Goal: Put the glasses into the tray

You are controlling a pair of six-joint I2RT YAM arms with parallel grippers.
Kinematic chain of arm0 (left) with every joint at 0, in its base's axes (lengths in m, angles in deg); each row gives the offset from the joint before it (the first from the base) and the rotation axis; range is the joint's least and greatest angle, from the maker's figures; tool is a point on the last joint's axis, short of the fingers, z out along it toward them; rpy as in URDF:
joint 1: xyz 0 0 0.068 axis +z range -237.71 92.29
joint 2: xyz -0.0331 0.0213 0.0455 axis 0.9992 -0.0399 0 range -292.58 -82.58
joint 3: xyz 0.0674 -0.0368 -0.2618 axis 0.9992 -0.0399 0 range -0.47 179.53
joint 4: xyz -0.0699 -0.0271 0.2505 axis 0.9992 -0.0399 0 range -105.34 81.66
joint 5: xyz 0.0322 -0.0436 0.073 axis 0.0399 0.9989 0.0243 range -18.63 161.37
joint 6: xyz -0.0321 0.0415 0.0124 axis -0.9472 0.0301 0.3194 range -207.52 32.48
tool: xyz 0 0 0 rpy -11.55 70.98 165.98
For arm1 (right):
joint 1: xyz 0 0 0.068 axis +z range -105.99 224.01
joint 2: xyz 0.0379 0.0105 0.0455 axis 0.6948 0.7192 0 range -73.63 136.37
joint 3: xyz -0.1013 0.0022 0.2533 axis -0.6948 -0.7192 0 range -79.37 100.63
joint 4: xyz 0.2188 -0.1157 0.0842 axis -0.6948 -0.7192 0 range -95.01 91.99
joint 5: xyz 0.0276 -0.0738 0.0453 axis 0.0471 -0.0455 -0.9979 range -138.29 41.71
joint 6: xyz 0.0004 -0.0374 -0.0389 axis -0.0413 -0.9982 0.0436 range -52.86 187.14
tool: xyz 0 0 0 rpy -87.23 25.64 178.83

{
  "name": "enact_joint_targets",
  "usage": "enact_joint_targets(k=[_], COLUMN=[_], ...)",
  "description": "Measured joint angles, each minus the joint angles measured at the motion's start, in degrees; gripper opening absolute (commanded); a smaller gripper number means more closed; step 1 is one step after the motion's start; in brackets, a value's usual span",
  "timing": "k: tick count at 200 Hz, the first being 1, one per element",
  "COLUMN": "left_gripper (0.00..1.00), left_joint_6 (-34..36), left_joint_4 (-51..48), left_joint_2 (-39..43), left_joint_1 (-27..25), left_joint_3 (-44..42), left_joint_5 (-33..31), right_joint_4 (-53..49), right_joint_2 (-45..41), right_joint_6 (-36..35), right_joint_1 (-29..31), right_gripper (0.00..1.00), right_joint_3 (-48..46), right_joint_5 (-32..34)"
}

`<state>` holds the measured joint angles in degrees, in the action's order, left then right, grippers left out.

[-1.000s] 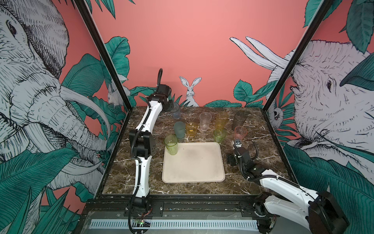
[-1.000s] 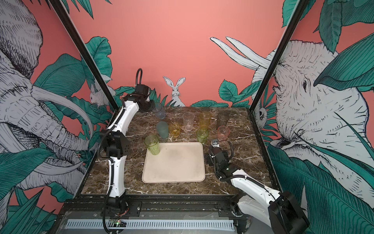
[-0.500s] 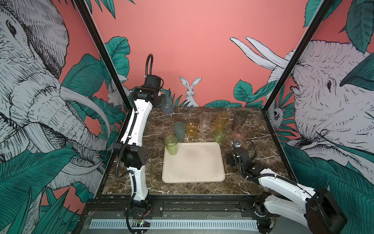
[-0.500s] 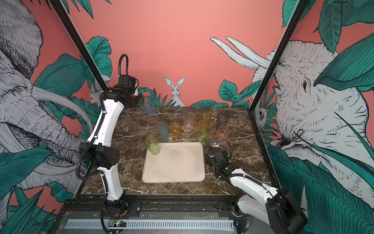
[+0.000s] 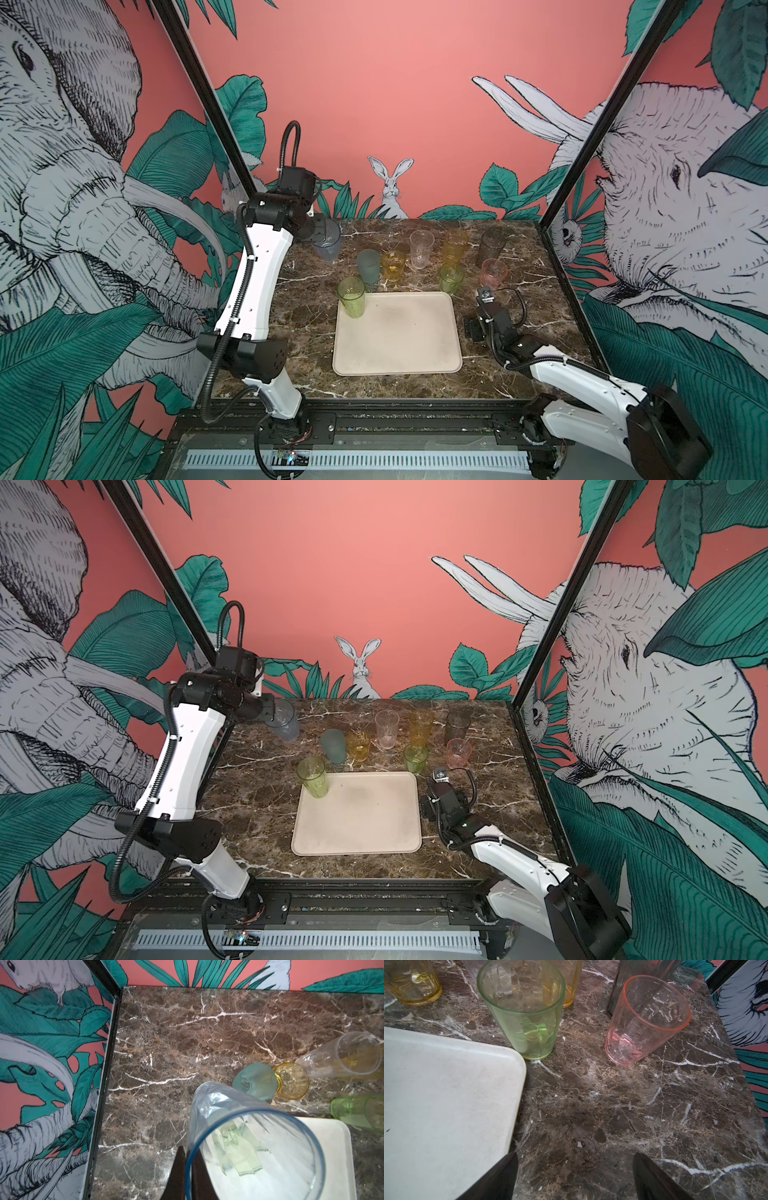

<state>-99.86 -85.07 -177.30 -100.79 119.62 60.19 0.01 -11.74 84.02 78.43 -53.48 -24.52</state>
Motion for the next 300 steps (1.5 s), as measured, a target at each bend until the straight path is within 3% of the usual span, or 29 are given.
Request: enact_joint_targets(k=[97, 168, 250, 300], left_gripper=[0.0, 0.0, 0.0, 0.0], left_joint_6=[0.2, -1.0, -6.7, -10.6], left_joint_4=[-1.4, -0.8, 4.3, 7.2], left_joint_2=[16.0, 24.7, 33.9, 39.4], left_joint_1=[0.0, -0.8, -5.6, -8.7], left_joint_3=[-23.0, -38.2, -52.1, -58.6], left_joint_5=[-1.3, 2.4, 6.1, 5.4], right_joint_4=[0.0, 0.5, 5.7, 9.2], right_joint_2=[0.2, 2.7, -7.4, -6.1], right_joint_6=[0.0, 0.0, 0.0, 0.0], right_joint_1=[0.0, 0.0, 0.0, 0.0], right_gripper=[0.89, 0.87, 0.9, 0.9], right_joint_3=[0.0, 0.2, -4.4, -5.1], right_joint_5=[0.0, -0.2, -2.0, -4.1])
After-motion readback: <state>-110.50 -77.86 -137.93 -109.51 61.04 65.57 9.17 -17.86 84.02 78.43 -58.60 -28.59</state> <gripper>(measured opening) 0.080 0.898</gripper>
